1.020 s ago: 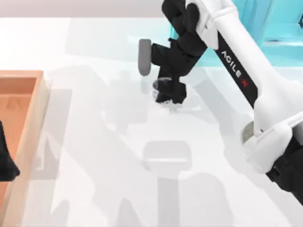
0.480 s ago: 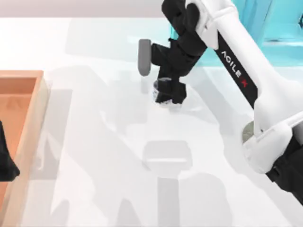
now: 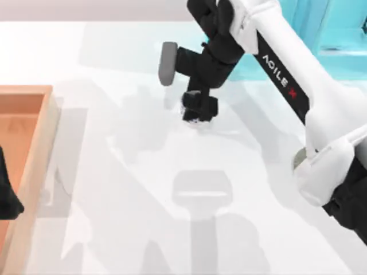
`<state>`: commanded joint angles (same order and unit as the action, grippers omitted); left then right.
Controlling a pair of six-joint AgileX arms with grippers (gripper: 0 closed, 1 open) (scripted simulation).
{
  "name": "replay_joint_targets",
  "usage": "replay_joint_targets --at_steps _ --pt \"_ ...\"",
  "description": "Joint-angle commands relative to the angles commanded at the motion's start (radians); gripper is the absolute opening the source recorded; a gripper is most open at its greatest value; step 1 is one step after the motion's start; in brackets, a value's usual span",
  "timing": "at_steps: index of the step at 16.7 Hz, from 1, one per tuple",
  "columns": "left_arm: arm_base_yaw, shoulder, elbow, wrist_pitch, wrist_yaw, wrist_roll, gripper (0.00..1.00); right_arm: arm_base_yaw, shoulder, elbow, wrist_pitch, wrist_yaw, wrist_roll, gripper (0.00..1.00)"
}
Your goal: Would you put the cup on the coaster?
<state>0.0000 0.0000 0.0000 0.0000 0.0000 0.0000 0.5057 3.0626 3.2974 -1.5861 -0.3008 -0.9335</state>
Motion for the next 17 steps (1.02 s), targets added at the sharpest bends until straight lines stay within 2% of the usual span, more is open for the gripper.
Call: replay_joint_targets --at_steps 7,17 --pt "0.0 0.0 0.0 0.0 0.0 0.0 1.0 0.051 -0.279 -0.459 0.186 0.113 0.311 0.0" --pt "0.0 0.0 0.0 0.0 0.0 0.0 1.0 0.011 -0.875 -1.429 0.572 0.321 0.84 0.0"
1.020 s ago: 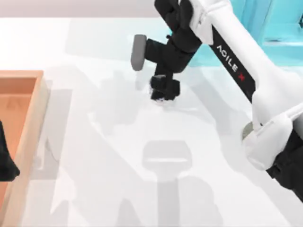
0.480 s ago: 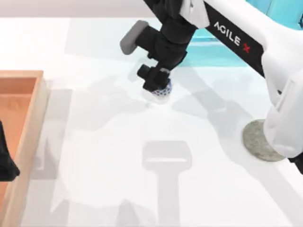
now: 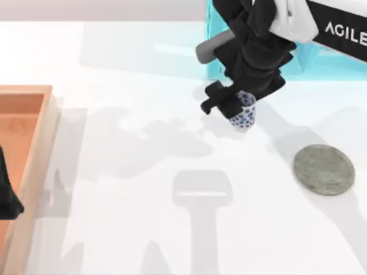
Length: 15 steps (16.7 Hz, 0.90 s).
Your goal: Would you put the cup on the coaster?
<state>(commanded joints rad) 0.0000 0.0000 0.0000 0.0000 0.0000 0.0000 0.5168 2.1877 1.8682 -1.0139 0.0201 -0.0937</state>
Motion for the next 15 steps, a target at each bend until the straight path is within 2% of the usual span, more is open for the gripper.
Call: replay_joint_targets --at_steps 8,11,15 --pt "0.0 0.0 0.0 0.0 0.0 0.0 1.0 -0.128 -0.451 -0.647 0.294 0.136 0.298 0.0" --pt "0.0 0.0 0.0 0.0 0.0 0.0 1.0 -0.172 -0.56 -0.786 0.369 0.166 0.361 0.0" --pt "0.0 0.0 0.0 0.0 0.0 0.0 1.0 -0.19 -0.602 -0.838 0.398 0.176 0.384 0.0"
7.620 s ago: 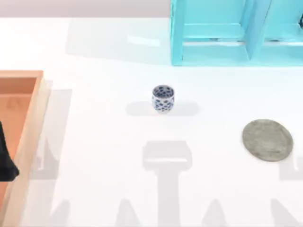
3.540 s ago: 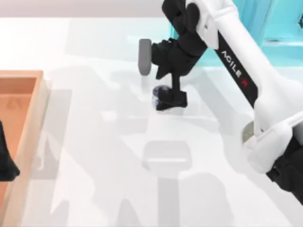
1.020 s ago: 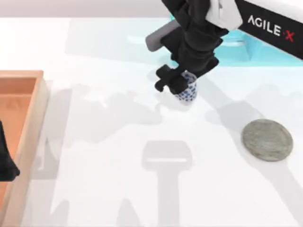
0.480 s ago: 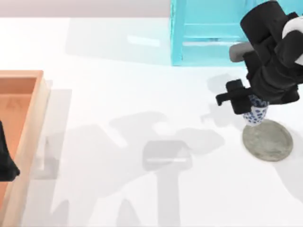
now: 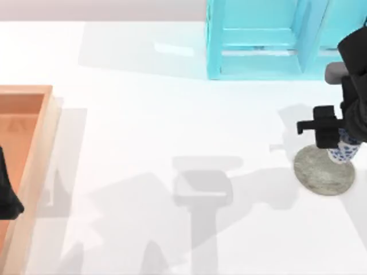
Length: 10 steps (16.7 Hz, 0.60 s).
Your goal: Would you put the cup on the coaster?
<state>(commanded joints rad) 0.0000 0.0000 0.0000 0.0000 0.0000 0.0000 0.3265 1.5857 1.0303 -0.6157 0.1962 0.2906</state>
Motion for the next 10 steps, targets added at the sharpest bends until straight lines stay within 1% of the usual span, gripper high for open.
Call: replay_joint_targets --at_steps 5,10 --pt "0.0 0.0 0.0 0.0 0.0 0.0 1.0 0.005 0.007 0.0 0.001 -0.002 0.0 0.0" --pt "0.0 0.0 0.0 0.0 0.0 0.0 1.0 -0.007 0.07 -0.033 0.103 -0.005 -0.01 0.0"
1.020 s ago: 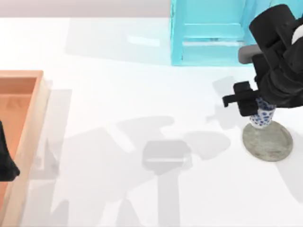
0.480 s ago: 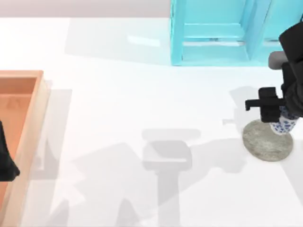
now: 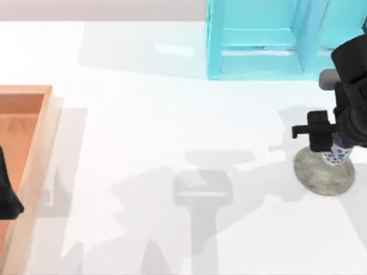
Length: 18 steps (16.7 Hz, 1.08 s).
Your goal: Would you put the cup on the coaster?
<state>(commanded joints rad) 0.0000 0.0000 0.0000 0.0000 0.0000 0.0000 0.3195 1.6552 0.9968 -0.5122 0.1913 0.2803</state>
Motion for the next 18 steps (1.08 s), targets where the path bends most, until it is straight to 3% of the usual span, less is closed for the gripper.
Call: replay_joint_targets --at_steps 11,18 --pt "0.0 0.0 0.0 0.0 0.0 0.0 1.0 -0.02 0.098 -0.053 0.155 -0.004 -0.013 0.0" --pt "0.0 0.0 0.0 0.0 0.0 0.0 1.0 -0.02 0.098 -0.053 0.155 -0.004 -0.013 0.53"
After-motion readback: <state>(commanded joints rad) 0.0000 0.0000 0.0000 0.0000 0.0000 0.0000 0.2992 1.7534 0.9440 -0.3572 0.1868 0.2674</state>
